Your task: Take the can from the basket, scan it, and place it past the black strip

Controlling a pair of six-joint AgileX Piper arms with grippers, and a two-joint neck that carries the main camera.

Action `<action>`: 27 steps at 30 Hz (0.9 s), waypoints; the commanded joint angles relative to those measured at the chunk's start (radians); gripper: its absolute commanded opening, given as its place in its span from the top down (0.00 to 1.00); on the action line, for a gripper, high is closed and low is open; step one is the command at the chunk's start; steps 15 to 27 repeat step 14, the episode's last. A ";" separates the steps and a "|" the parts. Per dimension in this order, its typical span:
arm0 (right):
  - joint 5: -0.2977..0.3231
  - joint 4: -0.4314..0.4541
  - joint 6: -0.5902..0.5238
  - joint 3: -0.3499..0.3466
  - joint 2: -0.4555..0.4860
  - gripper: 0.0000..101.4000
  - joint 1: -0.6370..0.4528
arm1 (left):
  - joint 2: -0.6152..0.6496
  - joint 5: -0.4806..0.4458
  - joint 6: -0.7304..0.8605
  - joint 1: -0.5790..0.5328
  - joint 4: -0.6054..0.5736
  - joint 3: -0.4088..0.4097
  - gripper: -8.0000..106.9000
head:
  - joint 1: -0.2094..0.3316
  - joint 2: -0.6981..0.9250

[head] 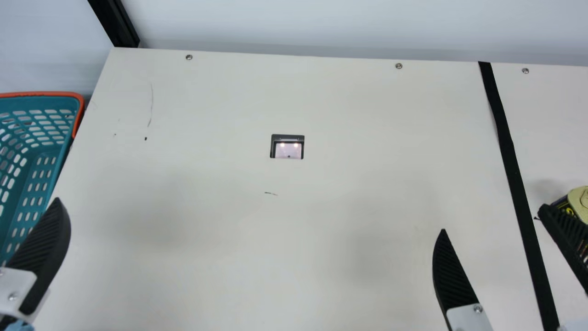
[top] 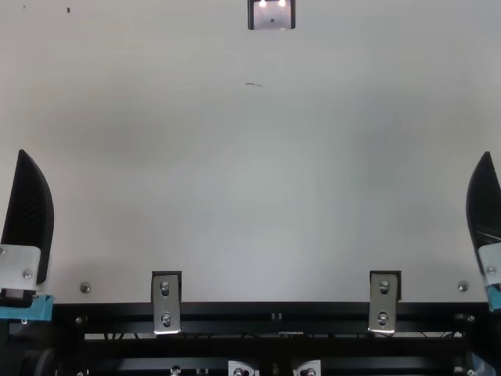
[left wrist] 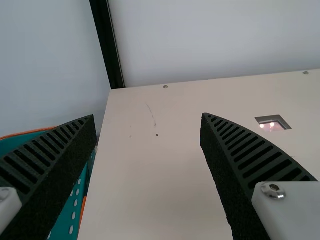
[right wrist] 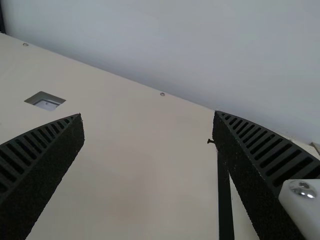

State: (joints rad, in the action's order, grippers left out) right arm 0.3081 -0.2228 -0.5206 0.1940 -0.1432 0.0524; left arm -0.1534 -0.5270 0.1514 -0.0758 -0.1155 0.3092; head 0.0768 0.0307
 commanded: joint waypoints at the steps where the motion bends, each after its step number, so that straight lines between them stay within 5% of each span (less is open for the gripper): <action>1: 0.000 0.000 0.000 0.000 0.000 0.00 0.000 | 0.000 0.000 0.000 0.000 0.000 0.000 0.15 | 0.033 0.014; 27: 0.001 0.000 0.000 0.000 0.000 0.00 0.000 | 0.000 0.000 0.000 0.000 0.000 0.000 0.15 | 0.033 0.014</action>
